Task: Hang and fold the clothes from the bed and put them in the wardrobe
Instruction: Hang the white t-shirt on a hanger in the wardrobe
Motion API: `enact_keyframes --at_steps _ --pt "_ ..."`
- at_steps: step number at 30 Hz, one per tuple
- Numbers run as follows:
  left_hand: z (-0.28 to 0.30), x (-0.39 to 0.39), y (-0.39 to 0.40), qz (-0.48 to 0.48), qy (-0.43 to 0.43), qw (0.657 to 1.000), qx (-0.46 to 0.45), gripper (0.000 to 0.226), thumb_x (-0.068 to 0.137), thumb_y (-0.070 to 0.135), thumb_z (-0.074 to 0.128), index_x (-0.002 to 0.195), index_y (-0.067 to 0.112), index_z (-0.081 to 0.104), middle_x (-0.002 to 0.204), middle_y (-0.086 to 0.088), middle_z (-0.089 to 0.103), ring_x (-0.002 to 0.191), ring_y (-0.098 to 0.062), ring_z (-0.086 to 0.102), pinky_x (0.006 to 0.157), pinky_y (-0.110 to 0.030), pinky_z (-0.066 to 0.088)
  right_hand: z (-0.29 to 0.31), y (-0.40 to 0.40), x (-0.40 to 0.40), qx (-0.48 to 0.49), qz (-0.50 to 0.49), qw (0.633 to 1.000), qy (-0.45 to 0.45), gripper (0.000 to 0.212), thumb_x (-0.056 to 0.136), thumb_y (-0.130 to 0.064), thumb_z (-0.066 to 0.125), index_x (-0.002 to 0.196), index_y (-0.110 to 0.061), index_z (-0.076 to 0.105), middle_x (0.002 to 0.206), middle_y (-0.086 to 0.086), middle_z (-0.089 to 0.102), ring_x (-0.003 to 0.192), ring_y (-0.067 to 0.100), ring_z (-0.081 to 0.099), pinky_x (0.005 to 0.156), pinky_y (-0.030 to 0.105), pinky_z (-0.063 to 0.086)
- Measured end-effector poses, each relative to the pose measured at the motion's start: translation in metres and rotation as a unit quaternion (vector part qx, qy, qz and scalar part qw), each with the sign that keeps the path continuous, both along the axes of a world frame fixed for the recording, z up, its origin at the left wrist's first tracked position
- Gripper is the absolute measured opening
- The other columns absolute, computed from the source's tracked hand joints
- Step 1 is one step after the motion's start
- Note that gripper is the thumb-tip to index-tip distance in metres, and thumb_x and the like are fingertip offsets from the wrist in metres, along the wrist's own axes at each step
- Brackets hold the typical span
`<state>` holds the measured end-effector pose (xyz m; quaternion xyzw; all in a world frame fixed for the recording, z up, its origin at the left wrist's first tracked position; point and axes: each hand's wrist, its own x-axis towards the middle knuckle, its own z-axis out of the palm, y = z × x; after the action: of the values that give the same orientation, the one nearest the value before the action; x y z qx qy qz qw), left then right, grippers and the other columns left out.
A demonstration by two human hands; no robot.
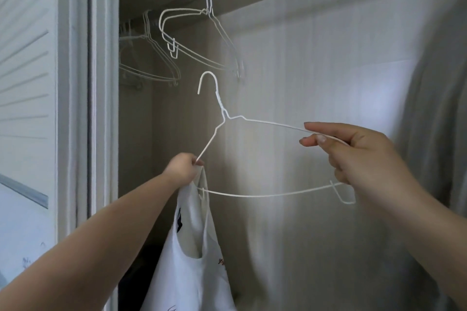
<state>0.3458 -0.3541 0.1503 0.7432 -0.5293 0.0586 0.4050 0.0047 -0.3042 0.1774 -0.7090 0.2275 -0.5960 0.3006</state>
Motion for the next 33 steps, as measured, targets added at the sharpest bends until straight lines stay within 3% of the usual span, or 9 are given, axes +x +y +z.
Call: enact_keyframes --at_steps 6,9,12,15,19,22,24,28,33 --pt "-0.002 -0.006 -0.007 -0.069 0.039 0.996 -0.046 0.026 0.091 0.004 0.052 0.107 0.011 0.071 0.105 -0.005 0.064 0.092 -0.023 0.062 0.078 -0.03 0.048 0.004 -0.008 0.003 0.076 0.016 0.995 -0.06 0.026 0.096 -0.008 0.05 0.095 -0.026 0.069 0.083 -0.011 0.074 0.041 0.005 0.03 0.036 0.015 0.027" --pt "-0.004 -0.009 -0.015 -0.103 0.061 0.99 -0.08 0.019 0.091 0.008 0.057 0.103 0.012 0.072 0.104 -0.002 0.065 0.097 -0.016 0.059 0.086 -0.025 0.045 -0.004 -0.009 0.011 0.043 -0.005 0.998 -0.043 0.028 0.095 -0.009 0.049 0.094 -0.03 0.069 0.083 -0.015 0.073 0.044 0.006 0.031 0.037 0.015 0.029" --pt "-0.005 -0.012 -0.021 -0.114 0.081 0.986 -0.094 0.013 0.09 0.015 0.062 0.097 0.011 0.073 0.098 -0.008 0.07 0.093 -0.018 0.063 0.09 -0.036 0.05 -0.012 -0.007 0.025 -0.015 -0.022 1.0 0.0 0.031 0.095 -0.011 0.049 0.093 -0.037 0.067 0.083 -0.022 0.071 0.046 0.011 0.03 0.038 0.015 0.03" --pt "-0.005 -0.017 -0.025 -0.131 0.106 0.978 -0.124 0.014 0.088 0.017 0.065 0.092 0.006 0.072 0.09 -0.009 0.069 0.084 -0.019 0.061 0.088 -0.041 0.051 -0.019 -0.01 0.038 -0.053 -0.035 0.997 0.039 0.033 0.096 -0.011 0.048 0.097 -0.039 0.065 0.083 -0.025 0.07 0.047 0.012 0.04 0.041 0.013 0.034" --pt "0.003 -0.035 -0.022 -0.18 0.162 0.955 -0.172 0.014 0.086 0.022 0.066 0.084 0.008 0.07 0.079 -0.001 0.059 0.071 -0.015 0.052 0.07 -0.027 0.043 -0.036 -0.022 0.053 -0.07 -0.073 0.991 0.089 0.032 0.096 -0.009 0.047 0.108 -0.032 0.067 0.087 -0.023 0.068 0.076 -0.004 0.058 0.06 0.005 0.04" --pt "0.015 -0.042 -0.016 -0.194 0.203 0.936 -0.212 0.014 0.085 0.006 0.062 0.082 0.017 0.069 0.08 0.001 0.065 0.071 -0.01 0.056 0.067 -0.02 0.045 -0.05 -0.033 0.055 -0.069 -0.071 0.992 0.081 0.033 0.096 -0.006 0.048 0.108 -0.031 0.067 0.089 -0.017 0.068 0.059 -0.008 0.054 0.054 0.005 0.036" --pt "0.022 -0.044 -0.011 -0.206 0.198 0.933 -0.217 0.021 0.085 -0.001 0.058 0.087 0.017 0.068 0.082 0.001 0.064 0.072 -0.007 0.056 0.065 -0.014 0.044 -0.055 -0.041 0.052 -0.072 -0.072 0.993 0.065 0.034 0.096 -0.006 0.049 0.108 -0.033 0.067 0.088 -0.016 0.069 0.05 0.0 0.051 0.05 0.007 0.035" --pt "0.026 -0.043 -0.007 -0.229 0.155 0.943 -0.187 0.006 0.086 0.016 0.064 0.091 0.018 0.065 0.078 0.001 0.057 0.072 -0.012 0.052 0.07 -0.023 0.043 -0.054 -0.055 0.047 -0.099 -0.089 0.988 0.072 0.036 0.095 -0.007 0.05 0.106 -0.037 0.066 0.085 -0.02 0.069 0.047 0.007 0.043 0.049 0.008 0.034" --pt "0.019 -0.042 -0.008 -0.234 0.133 0.949 -0.163 0.019 0.09 0.028 0.064 0.096 0.011 0.065 0.073 0.008 0.055 0.072 -0.009 0.051 0.076 -0.026 0.043 -0.045 -0.066 0.038 -0.177 -0.149 0.965 0.122 0.037 0.092 0.0 0.05 0.112 -0.027 0.069 0.089 -0.014 0.065 0.075 -0.016 0.053 0.066 0.001 0.036"
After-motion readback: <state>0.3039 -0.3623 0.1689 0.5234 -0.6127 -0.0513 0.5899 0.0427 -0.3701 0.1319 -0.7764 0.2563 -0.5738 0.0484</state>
